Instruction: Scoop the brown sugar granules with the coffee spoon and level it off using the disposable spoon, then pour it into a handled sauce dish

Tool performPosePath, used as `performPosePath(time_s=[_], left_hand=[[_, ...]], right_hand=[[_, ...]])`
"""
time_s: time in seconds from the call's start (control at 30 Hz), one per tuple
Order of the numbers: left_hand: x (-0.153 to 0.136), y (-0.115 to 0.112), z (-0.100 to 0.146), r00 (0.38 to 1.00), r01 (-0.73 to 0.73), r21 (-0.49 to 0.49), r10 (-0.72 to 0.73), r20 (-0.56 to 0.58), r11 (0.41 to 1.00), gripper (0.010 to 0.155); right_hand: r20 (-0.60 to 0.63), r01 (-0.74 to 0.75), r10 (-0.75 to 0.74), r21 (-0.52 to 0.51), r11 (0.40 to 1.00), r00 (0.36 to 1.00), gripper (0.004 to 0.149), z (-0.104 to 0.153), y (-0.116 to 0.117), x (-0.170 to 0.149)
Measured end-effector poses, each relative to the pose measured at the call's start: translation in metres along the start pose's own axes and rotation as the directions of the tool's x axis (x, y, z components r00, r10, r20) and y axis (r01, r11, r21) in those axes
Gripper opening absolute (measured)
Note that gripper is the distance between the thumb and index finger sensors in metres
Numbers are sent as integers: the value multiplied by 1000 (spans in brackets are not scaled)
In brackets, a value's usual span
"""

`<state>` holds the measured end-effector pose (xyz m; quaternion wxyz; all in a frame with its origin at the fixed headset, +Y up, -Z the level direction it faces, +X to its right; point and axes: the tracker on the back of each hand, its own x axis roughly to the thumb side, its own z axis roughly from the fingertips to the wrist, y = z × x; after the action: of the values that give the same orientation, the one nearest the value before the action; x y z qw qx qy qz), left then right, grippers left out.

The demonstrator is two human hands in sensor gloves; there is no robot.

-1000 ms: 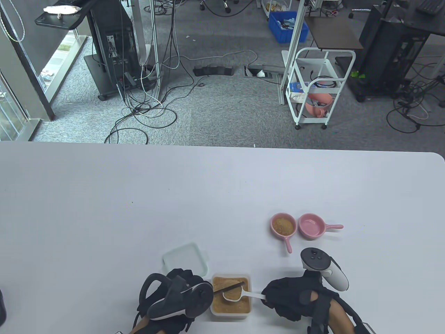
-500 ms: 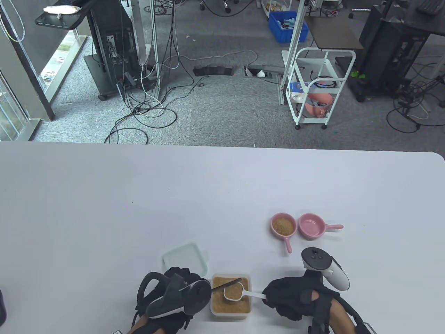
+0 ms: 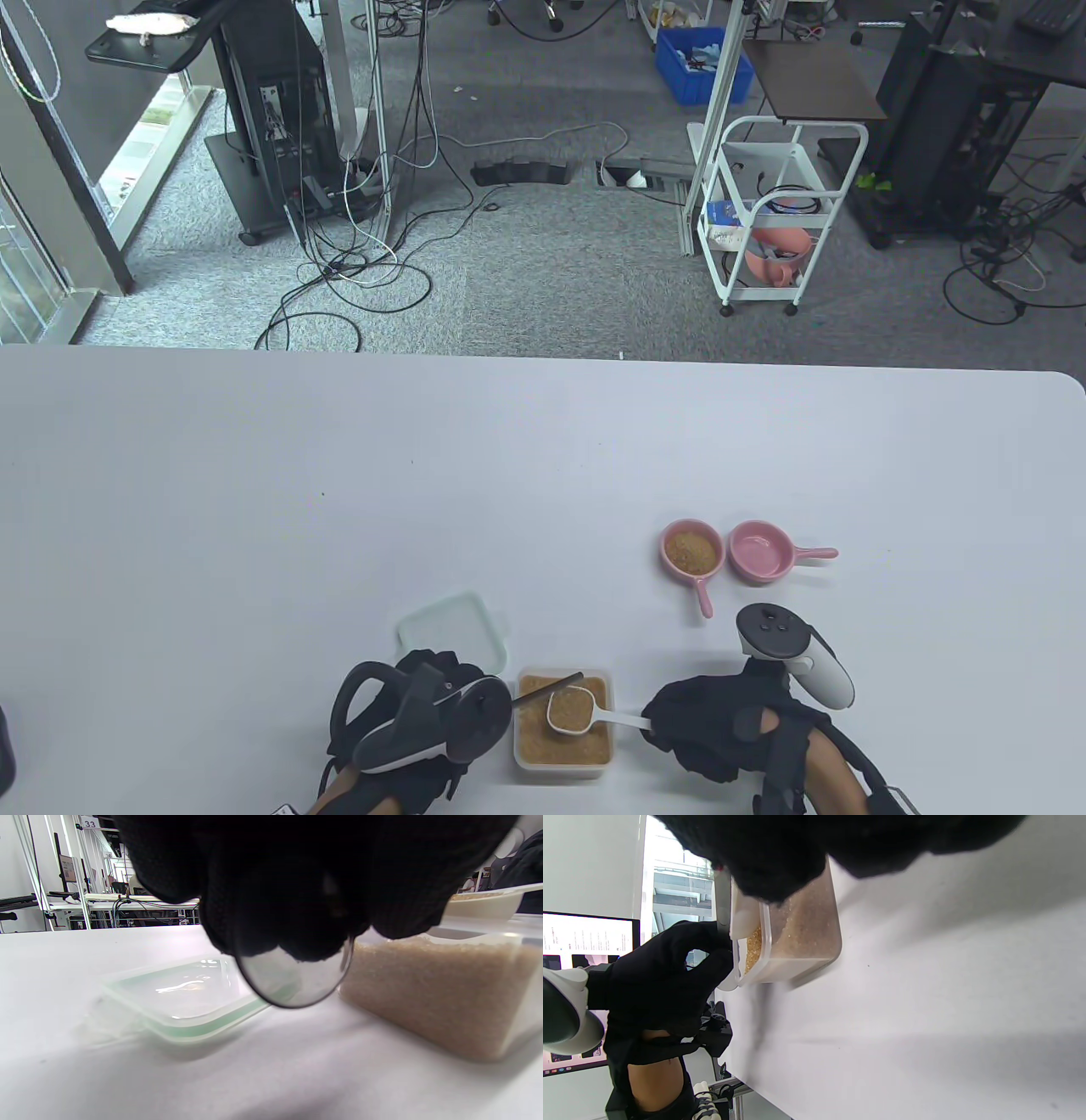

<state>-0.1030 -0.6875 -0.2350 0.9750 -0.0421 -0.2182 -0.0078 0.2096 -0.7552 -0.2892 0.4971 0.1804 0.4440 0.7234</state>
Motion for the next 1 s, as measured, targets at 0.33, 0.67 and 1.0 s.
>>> performPosePath(time_s=[0.33,0.67,1.0], left_hand=[[-3,7,3,1000,-26,44,26,0,999,42],[-5,5,2,999,-36,25,36,1,999,42],[-3,-3,-2,1000,-11,-17,11,4,1000,42]], right_hand=[[6,1,-1,-3,1000,1000,43,1,-1,0],[2,-3,3,-2,1000,1000,43,1,-1,0],[-3,-8,8,-1,1000,1000,43,1,-1,-1]])
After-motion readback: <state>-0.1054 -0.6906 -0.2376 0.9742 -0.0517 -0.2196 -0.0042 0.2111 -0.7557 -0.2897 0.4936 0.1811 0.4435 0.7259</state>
